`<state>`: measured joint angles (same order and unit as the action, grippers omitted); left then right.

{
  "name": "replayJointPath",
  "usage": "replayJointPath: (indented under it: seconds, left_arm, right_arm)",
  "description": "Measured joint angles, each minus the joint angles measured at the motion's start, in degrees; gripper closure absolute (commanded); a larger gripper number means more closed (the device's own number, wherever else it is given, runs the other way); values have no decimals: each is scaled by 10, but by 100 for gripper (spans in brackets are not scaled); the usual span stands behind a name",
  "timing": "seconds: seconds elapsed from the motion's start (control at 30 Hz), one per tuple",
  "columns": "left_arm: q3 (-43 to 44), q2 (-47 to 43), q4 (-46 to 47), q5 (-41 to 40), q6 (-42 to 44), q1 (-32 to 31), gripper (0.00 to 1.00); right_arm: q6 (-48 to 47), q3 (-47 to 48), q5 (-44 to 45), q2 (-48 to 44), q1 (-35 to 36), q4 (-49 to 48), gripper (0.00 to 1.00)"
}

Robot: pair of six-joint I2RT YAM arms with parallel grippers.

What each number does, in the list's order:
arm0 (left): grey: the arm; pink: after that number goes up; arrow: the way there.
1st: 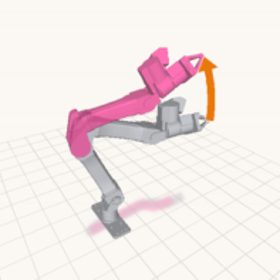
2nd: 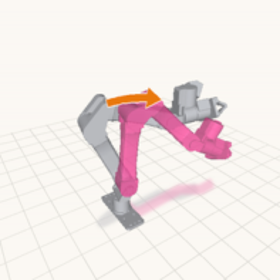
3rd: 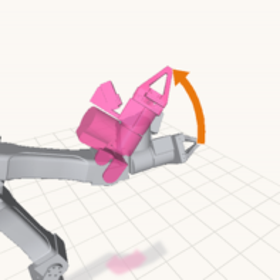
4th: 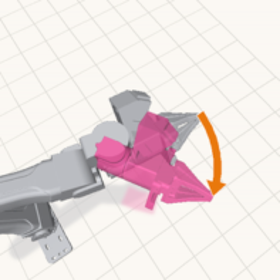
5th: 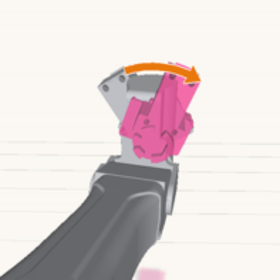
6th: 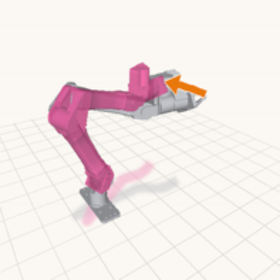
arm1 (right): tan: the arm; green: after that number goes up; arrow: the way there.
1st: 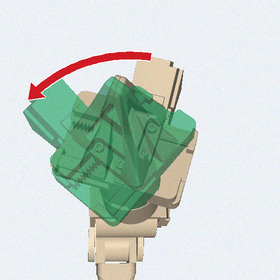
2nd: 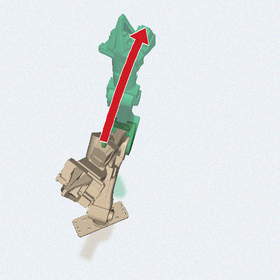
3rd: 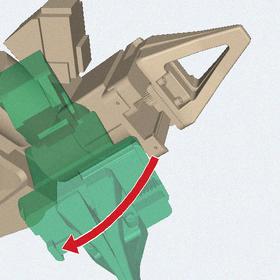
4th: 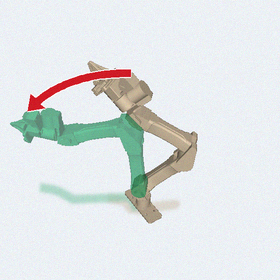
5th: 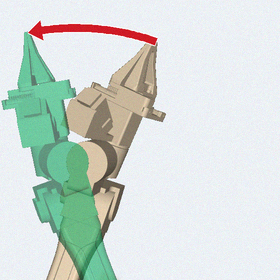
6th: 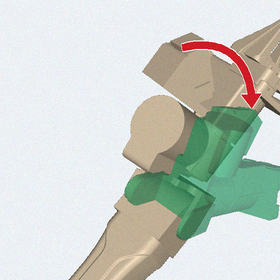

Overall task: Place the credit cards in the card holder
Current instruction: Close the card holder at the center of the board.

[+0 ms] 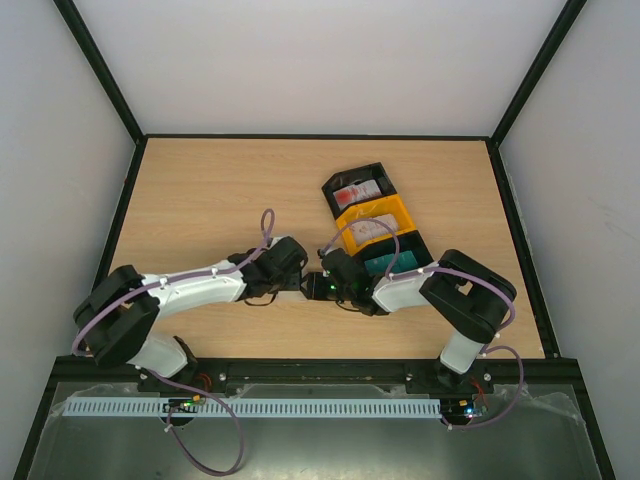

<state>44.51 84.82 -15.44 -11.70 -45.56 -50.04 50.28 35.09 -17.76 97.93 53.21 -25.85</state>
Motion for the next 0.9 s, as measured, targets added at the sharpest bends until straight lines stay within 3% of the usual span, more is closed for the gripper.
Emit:
replayJointPath:
  seconds: [0.53,0.9]
  left_arm:
    - [-37,-13,25,10,-5,26,81]
    - [-52,-1,68,47,0,44,92]
  right_arm:
    - [0,2,-3,4,0,-4,65]
    - [0,5,-4,7,0,-5,65]
